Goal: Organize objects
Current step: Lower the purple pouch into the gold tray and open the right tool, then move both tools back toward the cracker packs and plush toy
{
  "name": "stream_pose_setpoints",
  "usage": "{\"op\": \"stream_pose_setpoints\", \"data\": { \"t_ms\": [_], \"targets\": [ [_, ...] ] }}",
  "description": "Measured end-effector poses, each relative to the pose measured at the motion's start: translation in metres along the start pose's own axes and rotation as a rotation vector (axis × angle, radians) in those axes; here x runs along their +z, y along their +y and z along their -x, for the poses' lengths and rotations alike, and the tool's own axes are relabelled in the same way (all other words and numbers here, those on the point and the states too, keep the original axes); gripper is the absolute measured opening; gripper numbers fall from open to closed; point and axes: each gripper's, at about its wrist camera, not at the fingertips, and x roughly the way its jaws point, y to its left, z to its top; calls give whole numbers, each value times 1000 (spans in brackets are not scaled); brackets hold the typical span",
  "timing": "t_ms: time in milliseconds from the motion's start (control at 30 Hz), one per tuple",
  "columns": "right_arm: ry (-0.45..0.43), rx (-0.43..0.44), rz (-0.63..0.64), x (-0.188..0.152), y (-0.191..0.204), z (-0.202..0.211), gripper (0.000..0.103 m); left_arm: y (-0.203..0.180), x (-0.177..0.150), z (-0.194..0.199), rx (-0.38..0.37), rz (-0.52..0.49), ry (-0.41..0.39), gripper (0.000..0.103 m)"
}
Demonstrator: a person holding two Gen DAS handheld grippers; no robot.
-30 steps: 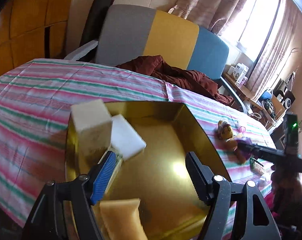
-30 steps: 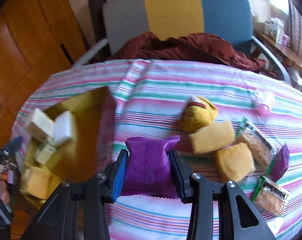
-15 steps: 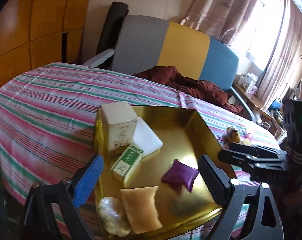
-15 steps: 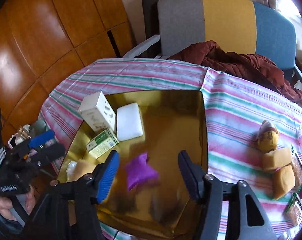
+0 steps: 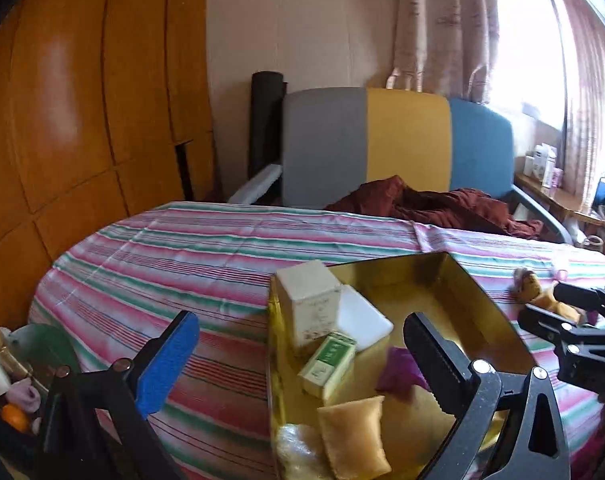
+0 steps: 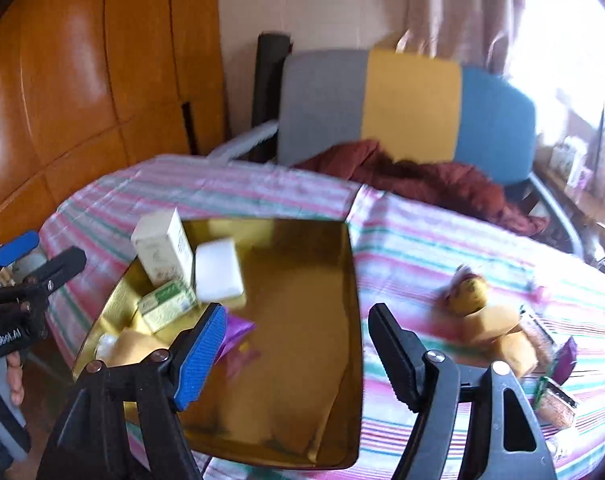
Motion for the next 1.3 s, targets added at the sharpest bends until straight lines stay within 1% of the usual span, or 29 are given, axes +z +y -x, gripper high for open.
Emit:
{"op": "stream_pose_setpoints", "data": {
  "t_ms": [67,167,233,333,400,467,533,600,633,667,700,767,833,1067,1233,1300],
  "targets": [
    [3,-23,-10,1,-1,-1,83,0,-3,-3,-14,26,38,103],
    [45,-73,-35,-4,-4,-8,83,-1,-8,-8,-26,53,89,103],
    [53,-91,-46,-9,-4,-9,83,-5,-12,-7,-8,39,85,103],
    [38,-78,-88,-15,-11,-5,83,-11,-14,-3,12,11,60,103],
    [29,-65,-116,-18,-15,-1,83,-15,-16,-1,2,1,56,103],
    [56,-15,-152,-20,-20,-3,83,-19,-18,-1,-17,2,62,103],
    [79,25,-167,-23,-23,-5,83,-22,-21,-4,-41,1,85,103],
    [84,57,-169,-28,-24,-6,83,-26,-24,-8,-67,3,127,103],
    [91,72,-180,-31,-25,-7,87,-29,-26,-11,-79,6,151,103],
    [102,90,-195,-34,-27,-9,99,-31,-27,-13,-92,9,171,103],
    [111,90,-202,-36,-29,-10,103,-34,-29,-15,-107,5,188,103],
    [114,58,-204,-40,-32,-10,103,-42,-32,-16,-117,-15,197,103],
    [109,40,-214,-43,-38,-8,103,-50,-34,-15,-112,-43,190,103],
    [87,-25,-266,-44,-73,4,103,-60,-37,-16,-134,-70,205,103],
    [100,-99,-340,-53,-115,16,103,-68,-41,-19,-164,-86,227,103],
    [107,-143,-374,-57,-137,23,103,-70,-41,-20,-184,-91,239,103]
  ]
}}
